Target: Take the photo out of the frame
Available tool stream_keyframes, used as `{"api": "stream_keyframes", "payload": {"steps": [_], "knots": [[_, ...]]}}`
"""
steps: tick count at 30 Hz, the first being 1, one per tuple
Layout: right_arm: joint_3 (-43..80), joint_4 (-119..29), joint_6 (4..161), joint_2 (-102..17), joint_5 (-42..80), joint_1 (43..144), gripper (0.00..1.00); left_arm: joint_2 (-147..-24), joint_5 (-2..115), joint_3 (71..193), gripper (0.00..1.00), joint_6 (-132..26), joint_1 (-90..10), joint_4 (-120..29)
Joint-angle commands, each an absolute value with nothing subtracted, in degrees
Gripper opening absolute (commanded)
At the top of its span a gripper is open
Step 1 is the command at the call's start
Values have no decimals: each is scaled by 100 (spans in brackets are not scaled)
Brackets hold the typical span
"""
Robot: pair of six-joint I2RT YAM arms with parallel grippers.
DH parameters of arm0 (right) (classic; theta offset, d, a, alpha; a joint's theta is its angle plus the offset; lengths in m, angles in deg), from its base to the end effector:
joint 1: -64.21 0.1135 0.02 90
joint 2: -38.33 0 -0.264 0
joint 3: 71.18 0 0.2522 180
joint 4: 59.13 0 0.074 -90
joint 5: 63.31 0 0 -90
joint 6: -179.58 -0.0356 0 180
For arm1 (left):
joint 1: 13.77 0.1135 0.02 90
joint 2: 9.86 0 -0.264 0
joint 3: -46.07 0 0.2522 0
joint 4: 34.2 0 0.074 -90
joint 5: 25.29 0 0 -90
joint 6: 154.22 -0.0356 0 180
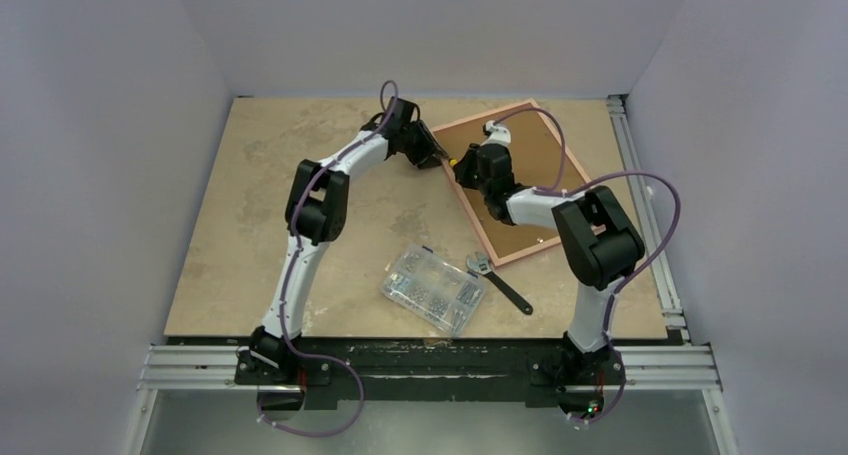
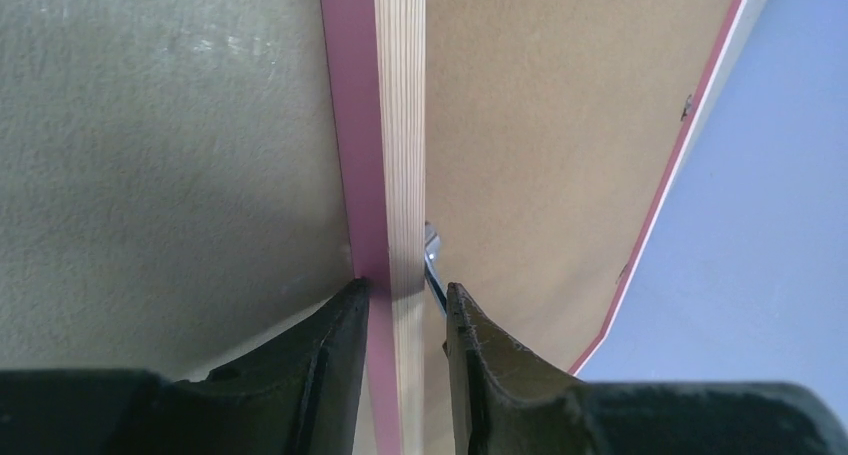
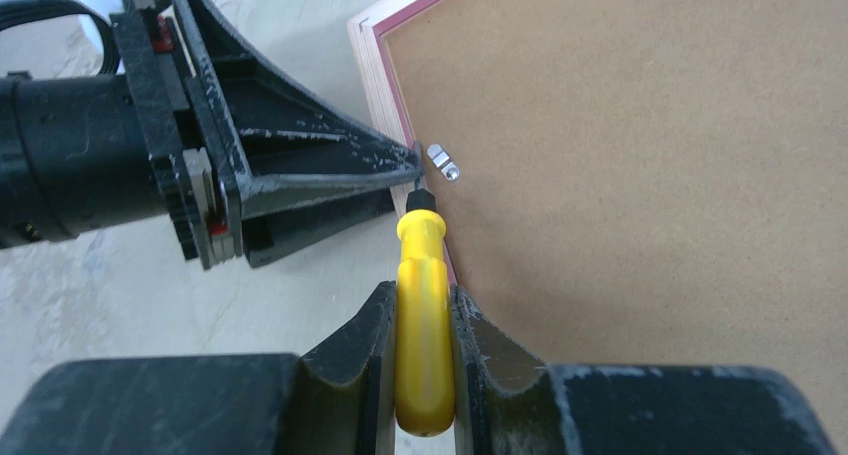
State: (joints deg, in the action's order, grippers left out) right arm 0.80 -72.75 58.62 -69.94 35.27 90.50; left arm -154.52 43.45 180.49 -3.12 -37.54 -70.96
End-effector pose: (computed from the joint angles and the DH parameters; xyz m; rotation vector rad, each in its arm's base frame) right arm 0.3671 0.1754 0.1728 0.1808 1.9884 0.5050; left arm 0.5042 -0.2362 0.1430 -0.6568 2.5511 -1.0622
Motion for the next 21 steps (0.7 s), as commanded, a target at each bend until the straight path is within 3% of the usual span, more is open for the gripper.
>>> {"api": "stream_keyframes", "payload": {"steps": [1,6,9,14,21], "knots": [[636,-7015,6048,-7261,4263,9093,0,-15340,4252,17939,32,-185,-3833,-6916],[773,-6553,6119,-6915,4203,9073,0,-15093,4201,17833,33,-404,-3762,-7021],[829,-6069,6156,-6346,3833,8996,0,-14809,4073,17750,41,-671,-3732,-7007],[1405,-3542,6395,-5709,4034,8886,0,-14298,3913,17251,54,-918,-3755,-6820],[433,-1991,6435,-4403,4162,8881,0,-14063,4303,16847,58,-907,-4140,-7263]]}}
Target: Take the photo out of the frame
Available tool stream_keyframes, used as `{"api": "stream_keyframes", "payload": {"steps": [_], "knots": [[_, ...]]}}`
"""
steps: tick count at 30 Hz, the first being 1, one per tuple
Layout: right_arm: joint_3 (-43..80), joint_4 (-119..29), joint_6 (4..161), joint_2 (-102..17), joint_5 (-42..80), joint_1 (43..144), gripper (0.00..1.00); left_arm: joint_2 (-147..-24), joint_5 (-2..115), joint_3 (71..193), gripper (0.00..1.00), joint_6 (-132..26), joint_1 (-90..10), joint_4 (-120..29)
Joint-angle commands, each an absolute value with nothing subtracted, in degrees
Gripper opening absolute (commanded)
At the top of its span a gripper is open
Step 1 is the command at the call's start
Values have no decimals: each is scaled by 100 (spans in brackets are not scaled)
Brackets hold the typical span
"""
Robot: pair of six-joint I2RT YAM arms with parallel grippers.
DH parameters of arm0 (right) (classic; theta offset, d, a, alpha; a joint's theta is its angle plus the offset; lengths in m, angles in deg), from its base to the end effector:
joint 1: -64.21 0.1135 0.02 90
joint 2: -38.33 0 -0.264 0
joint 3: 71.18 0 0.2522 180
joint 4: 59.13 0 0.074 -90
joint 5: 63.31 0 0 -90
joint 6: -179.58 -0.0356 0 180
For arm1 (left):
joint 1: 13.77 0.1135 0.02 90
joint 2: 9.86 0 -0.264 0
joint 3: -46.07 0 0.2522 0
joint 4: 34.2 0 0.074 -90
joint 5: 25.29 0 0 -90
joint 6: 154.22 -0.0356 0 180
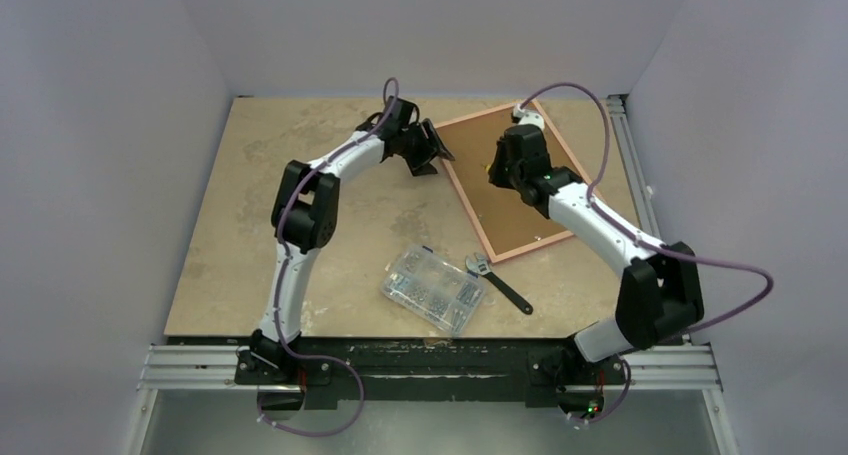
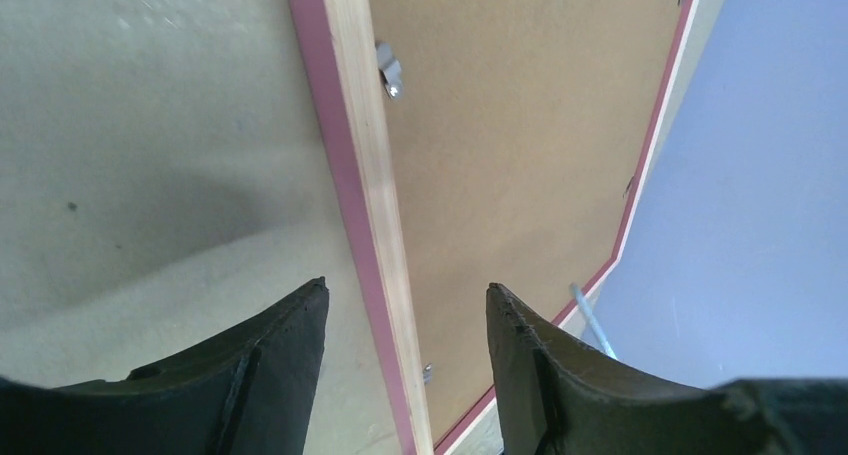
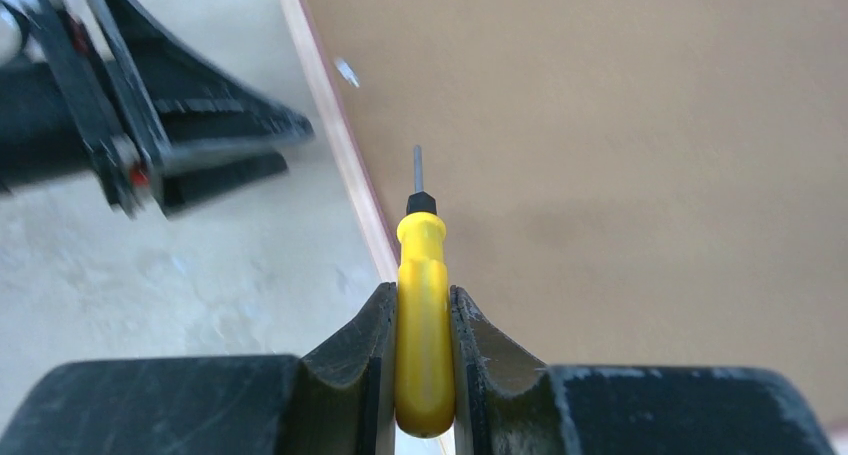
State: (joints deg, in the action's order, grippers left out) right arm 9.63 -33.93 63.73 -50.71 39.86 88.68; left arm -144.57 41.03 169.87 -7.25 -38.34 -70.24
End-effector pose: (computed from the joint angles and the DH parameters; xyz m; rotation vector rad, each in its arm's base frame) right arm 0.3273 0.1400 0.2815 0.1590 2.1429 0.2666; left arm 0.4726 -0.2318 0.1755 -0.5229 2.5761 -1.0906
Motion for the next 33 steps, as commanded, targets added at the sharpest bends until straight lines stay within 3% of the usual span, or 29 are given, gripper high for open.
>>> {"api": "stream_keyframes", "payload": {"steps": [1,11,17,33], "knots": [[237,-1963,6433,-4191,4115,8878,0,-14000,4440,16756,58,-907,-4237,-7266],[-348,-1428,6630,-3354,3678,8951,0,-13977,5558,16602,57,-715,-4860,-7777],[437,-830,7019,-3955,3063,8950,0,-14114,5835,16699,41,-780,-4877,-7879],[2196,100,7215,-5218,3148,9061,0,-14437,5638,16836,20,-828,-4887,-7603]]}}
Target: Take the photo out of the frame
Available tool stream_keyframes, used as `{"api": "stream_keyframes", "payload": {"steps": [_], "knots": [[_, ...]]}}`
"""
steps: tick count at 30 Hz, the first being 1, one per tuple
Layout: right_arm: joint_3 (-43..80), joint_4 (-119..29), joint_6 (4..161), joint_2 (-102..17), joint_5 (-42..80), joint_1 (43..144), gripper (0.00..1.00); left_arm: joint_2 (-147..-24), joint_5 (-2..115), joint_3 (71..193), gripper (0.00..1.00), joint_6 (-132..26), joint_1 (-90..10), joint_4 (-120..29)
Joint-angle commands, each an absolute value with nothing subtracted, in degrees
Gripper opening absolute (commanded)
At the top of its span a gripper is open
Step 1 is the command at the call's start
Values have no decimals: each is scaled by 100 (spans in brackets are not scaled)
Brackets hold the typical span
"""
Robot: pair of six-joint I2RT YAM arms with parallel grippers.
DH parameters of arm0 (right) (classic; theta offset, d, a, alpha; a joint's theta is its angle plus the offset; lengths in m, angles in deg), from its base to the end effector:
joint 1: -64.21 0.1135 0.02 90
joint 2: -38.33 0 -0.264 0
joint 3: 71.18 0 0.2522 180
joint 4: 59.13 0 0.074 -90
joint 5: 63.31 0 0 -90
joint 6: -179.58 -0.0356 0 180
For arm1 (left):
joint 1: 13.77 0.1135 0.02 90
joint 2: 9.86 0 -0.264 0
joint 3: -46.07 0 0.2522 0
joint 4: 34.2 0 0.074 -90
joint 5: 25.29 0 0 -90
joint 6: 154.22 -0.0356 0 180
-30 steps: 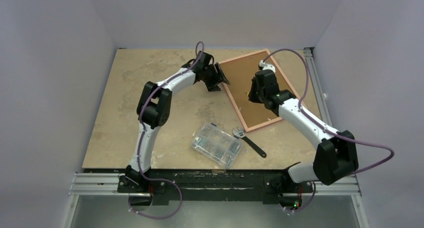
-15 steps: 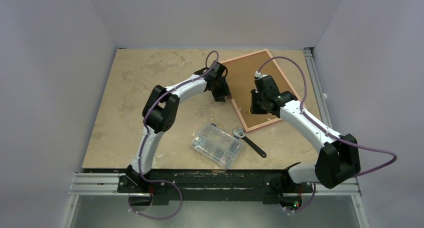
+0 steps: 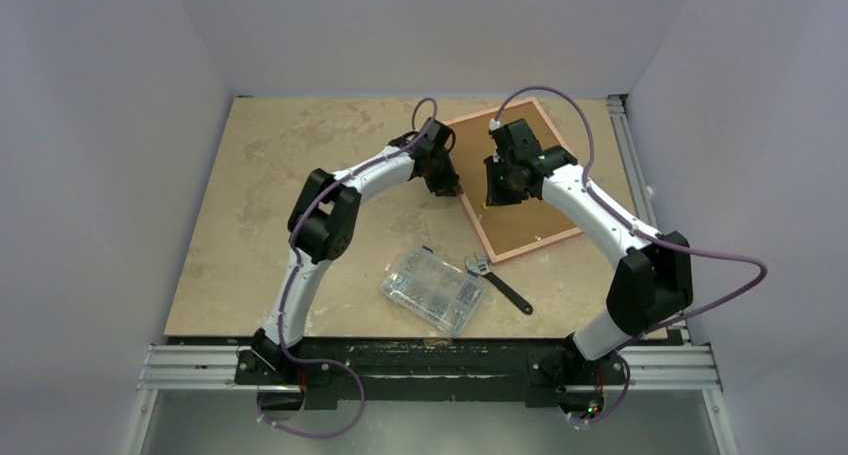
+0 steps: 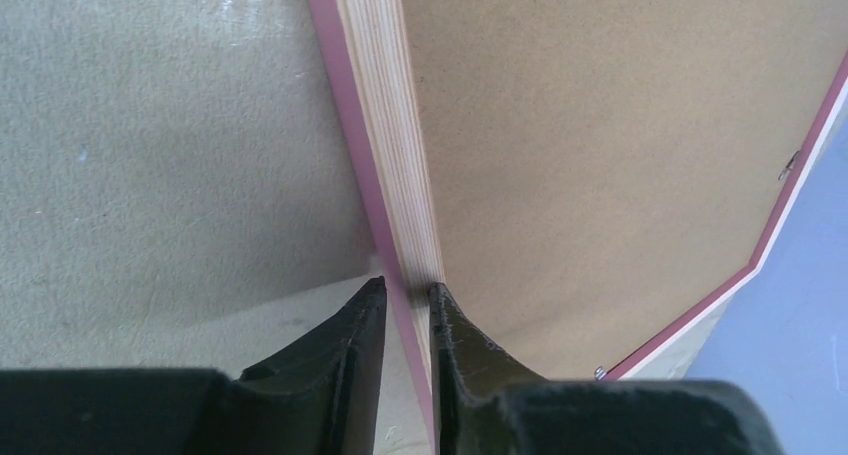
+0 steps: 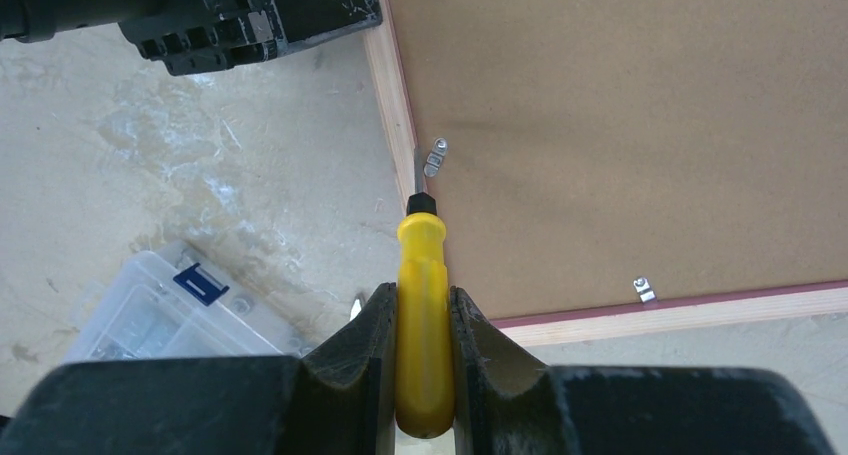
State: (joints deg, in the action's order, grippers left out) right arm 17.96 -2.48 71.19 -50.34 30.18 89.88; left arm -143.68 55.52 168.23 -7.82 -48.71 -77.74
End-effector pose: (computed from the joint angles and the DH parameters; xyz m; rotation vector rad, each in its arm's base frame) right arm 0.2957 0.1397 0.2885 -0.1391 2.5599 0.2199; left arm 0.4165 -0.2979 0.1634 -0.4403 2.6923 -0.7645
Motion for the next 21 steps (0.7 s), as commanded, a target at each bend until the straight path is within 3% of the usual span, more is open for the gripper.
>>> {"api": "stream_keyframes", "payload": {"steps": [1,12,21], "knots": [[2231,130,7216,-5281,3178,9087,0,-14434,5614,16819,19,-820,-4891,-7576],[2418,298,7124,-5685,3421,9382,0,-14424,5494,16723,1,-746,-4887,-7433],[2645,1083,7172,-5925,3499,9541,0,-14407,5522,16722,0,-735,-4887,-7496]]}}
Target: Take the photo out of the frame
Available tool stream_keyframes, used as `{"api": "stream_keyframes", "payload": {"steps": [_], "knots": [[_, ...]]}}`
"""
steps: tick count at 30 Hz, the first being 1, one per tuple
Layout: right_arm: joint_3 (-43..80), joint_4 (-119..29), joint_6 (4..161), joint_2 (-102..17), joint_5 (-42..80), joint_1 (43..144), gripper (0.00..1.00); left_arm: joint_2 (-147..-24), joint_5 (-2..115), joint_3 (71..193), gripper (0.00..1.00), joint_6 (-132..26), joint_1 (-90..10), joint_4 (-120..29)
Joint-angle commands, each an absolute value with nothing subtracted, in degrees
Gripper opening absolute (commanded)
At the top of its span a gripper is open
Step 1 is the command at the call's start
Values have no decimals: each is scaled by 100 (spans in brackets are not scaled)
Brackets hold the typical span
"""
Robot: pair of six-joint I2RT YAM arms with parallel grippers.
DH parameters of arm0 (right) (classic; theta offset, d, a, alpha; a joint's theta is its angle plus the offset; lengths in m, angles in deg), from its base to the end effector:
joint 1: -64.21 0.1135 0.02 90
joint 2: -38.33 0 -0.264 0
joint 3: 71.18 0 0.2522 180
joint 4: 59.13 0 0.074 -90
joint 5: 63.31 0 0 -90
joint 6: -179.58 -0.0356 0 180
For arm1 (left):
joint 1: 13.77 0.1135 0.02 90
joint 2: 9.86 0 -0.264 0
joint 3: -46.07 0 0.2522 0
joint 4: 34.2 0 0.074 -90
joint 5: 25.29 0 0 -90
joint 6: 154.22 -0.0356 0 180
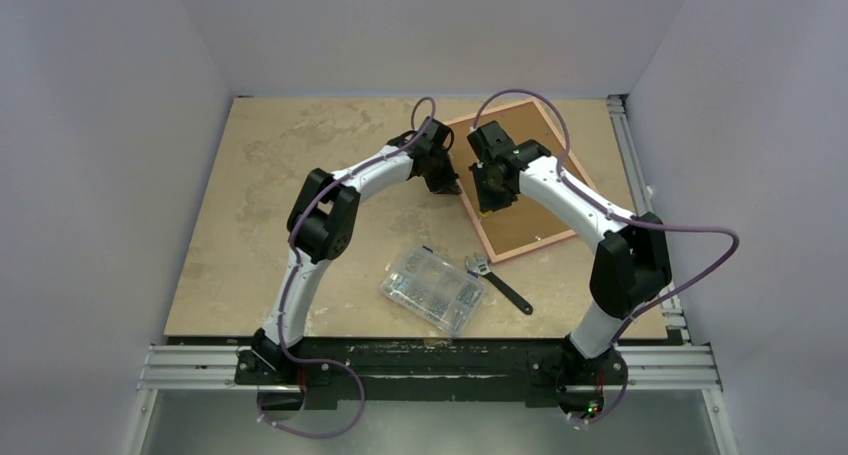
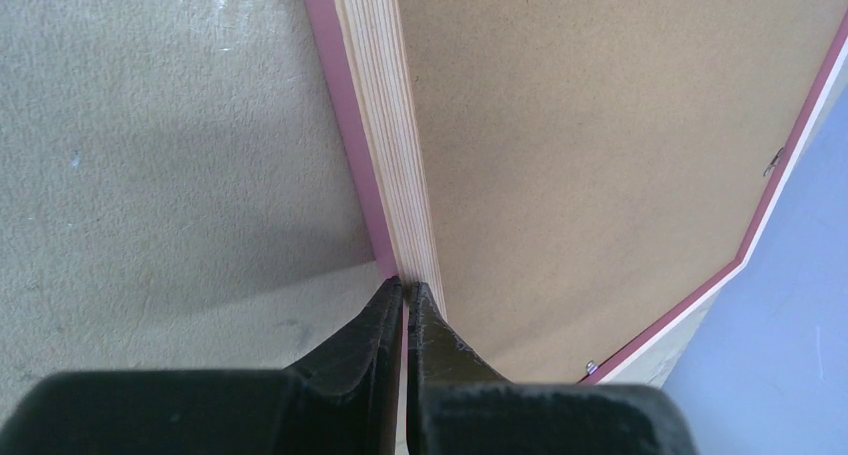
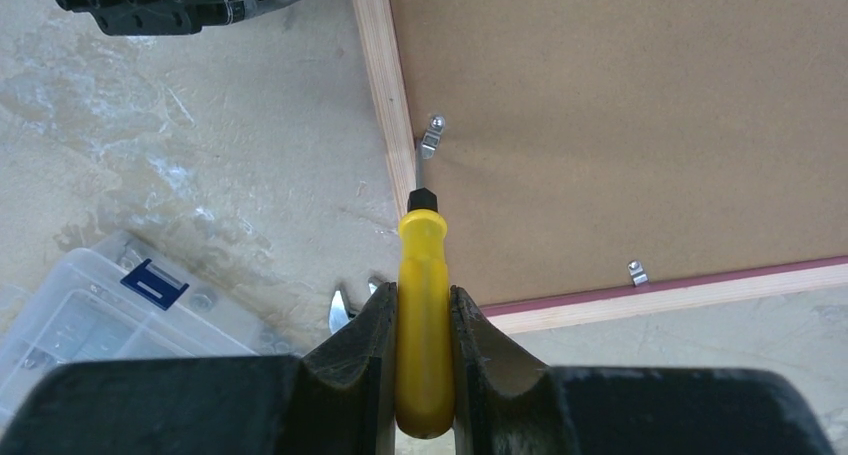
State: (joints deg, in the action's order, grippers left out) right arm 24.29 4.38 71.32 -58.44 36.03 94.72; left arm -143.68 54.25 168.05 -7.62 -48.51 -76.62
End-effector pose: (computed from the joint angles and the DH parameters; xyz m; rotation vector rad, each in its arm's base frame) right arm 0.3042 0.1726 0.2712 -0.2369 2.6650 0.0477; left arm 0.4181 -0.2978 0.1638 -0.4370 2.6866 -0.8015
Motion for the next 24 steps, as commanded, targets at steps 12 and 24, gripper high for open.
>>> {"api": "stream_keyframes", "payload": {"steps": [12,24], "knots": [[2721,1640,6920,-5705,4382,9700,0,-14435,5518,16779,0,-775,-4833,-7564],[2157,913,6702,-4433,4528,9781,0,-14417,4656,16995,21,-1111,-4752,-7575]]}}
